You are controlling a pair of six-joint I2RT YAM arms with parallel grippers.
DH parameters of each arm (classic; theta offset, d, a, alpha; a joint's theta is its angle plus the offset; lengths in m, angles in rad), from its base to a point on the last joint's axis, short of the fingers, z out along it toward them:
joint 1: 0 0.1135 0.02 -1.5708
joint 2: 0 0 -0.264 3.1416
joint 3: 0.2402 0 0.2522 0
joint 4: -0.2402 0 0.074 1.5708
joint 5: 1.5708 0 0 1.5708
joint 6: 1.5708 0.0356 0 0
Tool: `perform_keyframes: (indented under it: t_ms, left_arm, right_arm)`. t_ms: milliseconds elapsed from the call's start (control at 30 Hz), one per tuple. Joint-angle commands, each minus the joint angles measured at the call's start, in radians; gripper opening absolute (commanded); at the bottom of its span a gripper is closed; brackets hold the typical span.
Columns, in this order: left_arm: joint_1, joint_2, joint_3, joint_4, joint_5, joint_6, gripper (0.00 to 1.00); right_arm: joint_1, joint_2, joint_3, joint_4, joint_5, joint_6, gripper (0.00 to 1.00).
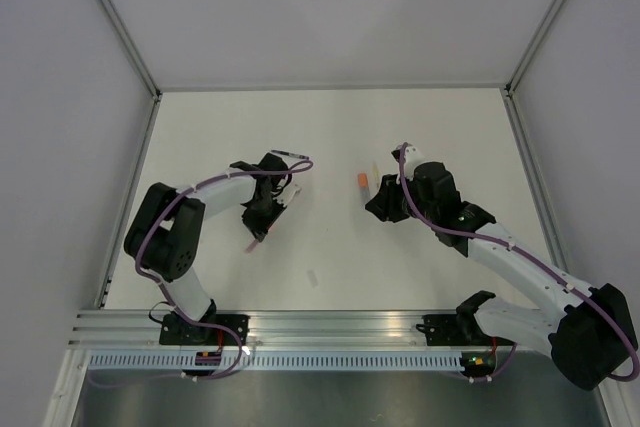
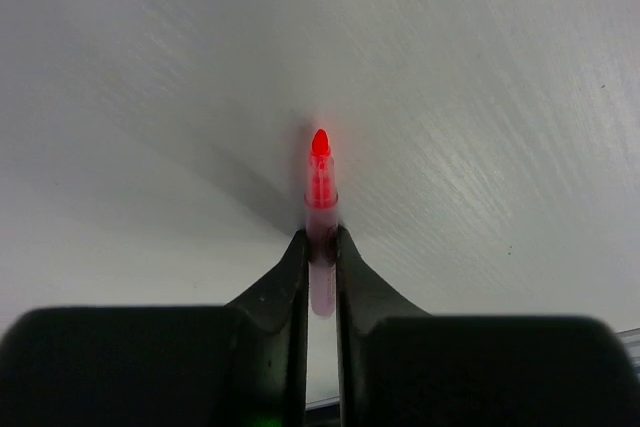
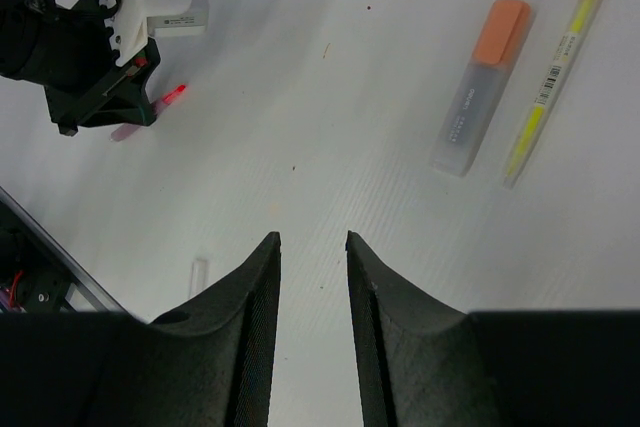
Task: Insert the pens into the pen caps
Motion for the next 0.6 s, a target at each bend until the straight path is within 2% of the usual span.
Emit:
perform_keyframes:
  t_ms: [0,33,300,400,433,500,567]
  left_arm:
    - [-0.005,0.063,-0.013,0.045,-0.005,0.025,0.11]
    - [-0.005,0.058,-0.011,0.048,-0.005,0.019,0.03]
    - [-0.003,-0.069,0.053,0.129,0.05,-0.104,0.02]
    - [-0.003,-0.168,0.066,0.21,0.12,-0.203,0.02]
    - [-0.003,-0.201,0.064,0.239,0.169,-0.261,0.02]
    - [-0.005,-0.298,0.041,0.311,0.243,-0.325,0.02]
    - [-0.005,-0.369,0.005,0.457,0.373,-0.443,0.02]
  right_arm:
    - [0.002,-0.025,-0.006,0.041,0.004,0.006,0.38]
    - [0.002,-0.029,-0.009,0.042,-0.002,0.005,0.39]
    - [0.002,-0.079,-0.047,0.114,-0.065,-0.01,0.48]
    - [0.005,-0.072,-0.069,0.215,-0.21,-0.006,0.54]
    - [0.01,-0.068,-0.076,0.24,-0.241,0.002,0.59]
    - [0.036,-0.06,-0.081,0.294,-0.283,0.0,0.63]
    - [0.06,-0.039,-0.076,0.34,-0.298,-0.001,0.65]
